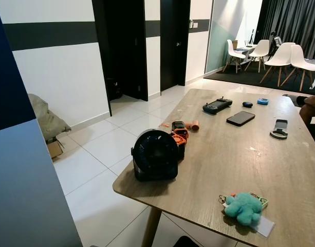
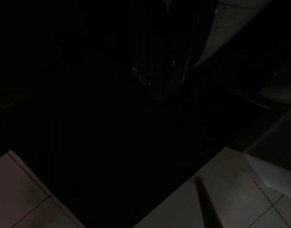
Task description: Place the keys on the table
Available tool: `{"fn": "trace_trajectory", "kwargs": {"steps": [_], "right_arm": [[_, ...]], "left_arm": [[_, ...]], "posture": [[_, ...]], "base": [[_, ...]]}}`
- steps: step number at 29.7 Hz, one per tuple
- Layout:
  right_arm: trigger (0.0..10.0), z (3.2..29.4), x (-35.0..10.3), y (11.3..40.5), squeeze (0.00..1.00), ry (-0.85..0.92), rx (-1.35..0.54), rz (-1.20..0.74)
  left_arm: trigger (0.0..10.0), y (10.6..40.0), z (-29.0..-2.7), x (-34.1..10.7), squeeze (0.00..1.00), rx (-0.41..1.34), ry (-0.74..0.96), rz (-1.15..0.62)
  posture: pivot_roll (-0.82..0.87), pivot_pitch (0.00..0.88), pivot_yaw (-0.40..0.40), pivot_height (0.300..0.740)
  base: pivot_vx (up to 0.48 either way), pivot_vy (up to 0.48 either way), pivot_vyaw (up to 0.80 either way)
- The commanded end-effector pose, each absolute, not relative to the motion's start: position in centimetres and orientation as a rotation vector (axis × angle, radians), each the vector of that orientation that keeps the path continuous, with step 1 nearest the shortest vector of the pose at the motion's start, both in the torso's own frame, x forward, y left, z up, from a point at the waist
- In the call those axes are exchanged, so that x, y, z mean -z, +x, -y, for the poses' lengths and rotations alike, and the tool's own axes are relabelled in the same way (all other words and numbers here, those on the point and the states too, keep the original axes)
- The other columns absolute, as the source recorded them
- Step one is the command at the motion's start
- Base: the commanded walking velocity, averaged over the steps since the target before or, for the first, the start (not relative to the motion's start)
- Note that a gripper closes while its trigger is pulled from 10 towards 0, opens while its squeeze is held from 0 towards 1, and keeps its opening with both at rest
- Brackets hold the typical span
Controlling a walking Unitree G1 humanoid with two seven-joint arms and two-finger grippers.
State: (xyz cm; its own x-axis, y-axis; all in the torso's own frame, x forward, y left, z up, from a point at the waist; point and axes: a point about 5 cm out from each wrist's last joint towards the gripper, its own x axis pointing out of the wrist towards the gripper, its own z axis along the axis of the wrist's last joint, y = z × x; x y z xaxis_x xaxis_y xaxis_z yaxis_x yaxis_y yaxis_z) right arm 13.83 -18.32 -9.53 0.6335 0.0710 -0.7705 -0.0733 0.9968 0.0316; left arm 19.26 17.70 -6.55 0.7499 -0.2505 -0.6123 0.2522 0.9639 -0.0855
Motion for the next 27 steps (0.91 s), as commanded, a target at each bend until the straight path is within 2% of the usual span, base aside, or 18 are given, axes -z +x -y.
{"fn": "trace_trajectory", "kwargs": {"steps": [1,27], "right_arm": [[10.0,18.08,9.57,13.84,0.00,0.010,-0.082,-0.884],[10.0,17.88,9.54,13.95,0.00,0.013,-0.084,-0.878]], "left_arm": [[10.0,19.53,-17.92,6.43,0.00,0.261,0.004,-0.670],[10.0,20.19,-17.71,6.12,0.00,0.258,-0.002,-0.656]], "posture": [[0.04,0.032,0.044,0.740],[0.05,0.038,0.049,0.740]], "base": [[-0.315,0.000,0.00],[-0.339,0.000,0.00]]}}
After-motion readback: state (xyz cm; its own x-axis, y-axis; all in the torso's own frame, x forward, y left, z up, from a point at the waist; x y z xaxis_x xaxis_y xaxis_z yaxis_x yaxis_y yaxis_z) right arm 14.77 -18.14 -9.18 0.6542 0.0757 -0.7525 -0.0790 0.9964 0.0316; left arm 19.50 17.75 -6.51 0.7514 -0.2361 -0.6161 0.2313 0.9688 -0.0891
